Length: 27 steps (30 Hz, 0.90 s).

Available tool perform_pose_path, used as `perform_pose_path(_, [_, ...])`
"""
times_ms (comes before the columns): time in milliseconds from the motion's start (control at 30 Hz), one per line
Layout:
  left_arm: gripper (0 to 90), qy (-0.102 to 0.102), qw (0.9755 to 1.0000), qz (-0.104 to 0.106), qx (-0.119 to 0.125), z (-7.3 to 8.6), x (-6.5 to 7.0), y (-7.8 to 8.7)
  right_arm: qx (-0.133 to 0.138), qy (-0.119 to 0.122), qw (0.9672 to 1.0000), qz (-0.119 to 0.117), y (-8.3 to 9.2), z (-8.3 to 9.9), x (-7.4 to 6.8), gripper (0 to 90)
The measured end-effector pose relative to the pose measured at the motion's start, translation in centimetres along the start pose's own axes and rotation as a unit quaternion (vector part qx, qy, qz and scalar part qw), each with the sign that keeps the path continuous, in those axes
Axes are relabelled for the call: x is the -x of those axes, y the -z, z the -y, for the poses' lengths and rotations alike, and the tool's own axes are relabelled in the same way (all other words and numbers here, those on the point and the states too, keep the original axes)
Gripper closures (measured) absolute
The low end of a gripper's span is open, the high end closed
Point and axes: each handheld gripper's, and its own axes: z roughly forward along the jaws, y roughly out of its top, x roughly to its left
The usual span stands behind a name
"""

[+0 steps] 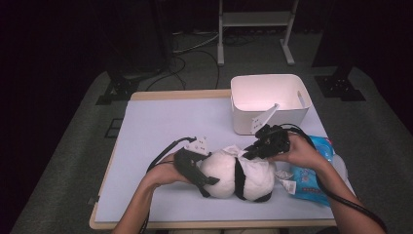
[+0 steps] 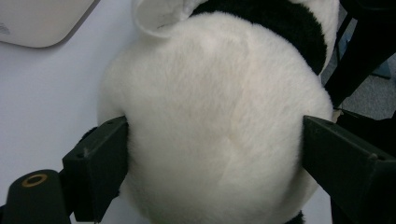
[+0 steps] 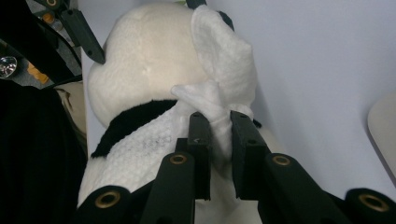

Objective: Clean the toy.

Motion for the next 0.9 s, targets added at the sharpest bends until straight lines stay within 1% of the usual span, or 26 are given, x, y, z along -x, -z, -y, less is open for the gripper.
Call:
perform_pose_path(100, [10.7, 0.001, 1.0000, 0.000, 0.002, 0.0, 0.0, 0.0, -0.006, 0.006, 1.0000, -0.001, -0.2, -0.3, 0.1, 79.1])
perform_pose_path(167, [10.8, 0.001, 1.0000, 0.000, 0.002, 0.1, 0.0, 0.0, -0.004, 0.001, 1.0000, -0.002, 0.0, -0.2, 0.2, 79.2])
perform_pose_path(333, [10.8, -0.001, 1.0000, 0.001, 0.002, -0.1, 0.1, 0.0, -0.002, -0.010, 0.9999, 0.008, 0.9, 0.8, 0.5, 79.0])
perform_pose_path(400, [10.7, -0.001, 1.0000, 0.003, 0.006, -0.2, 0.1, -0.1, 0.001, -0.014, 0.9998, 0.011, 1.4, 1.4, 0.5, 79.0])
perform_pose_path(467, [10.8, -0.003, 1.0000, 0.005, 0.005, -0.4, 0.2, -0.4, 0.002, -0.020, 0.9997, 0.012, 1.7, 1.8, 0.5, 79.0])
perform_pose_path(533, [10.7, -0.004, 1.0000, 0.005, 0.004, -0.5, 0.3, -0.5, 0.002, -0.015, 0.9998, 0.015, 1.7, 1.8, 0.3, 79.0])
perform_pose_path(633, [10.7, -0.003, 0.9999, 0.007, 0.008, -0.7, 0.3, -0.8, 0.000, -0.004, 0.9999, 0.010, 1.4, 1.3, -0.2, 79.0])
perform_pose_path(733, [10.7, 0.000, 0.9999, 0.009, 0.012, -0.8, 0.4, -1.0, -0.007, 0.013, 0.9999, 0.003, 0.5, 0.2, -1.0, 78.9])
perform_pose_path(800, [10.7, -0.002, 0.9999, 0.010, 0.009, -0.7, 0.4, -1.0, -0.011, 0.027, 0.9996, -0.002, -0.2, -0.5, -1.6, 78.9])
perform_pose_path(900, [10.6, -0.003, 0.9999, 0.012, 0.010, -0.4, 0.3, -0.9, -0.017, 0.039, 0.9991, -0.002, -0.7, -1.0, -2.1, 78.9])
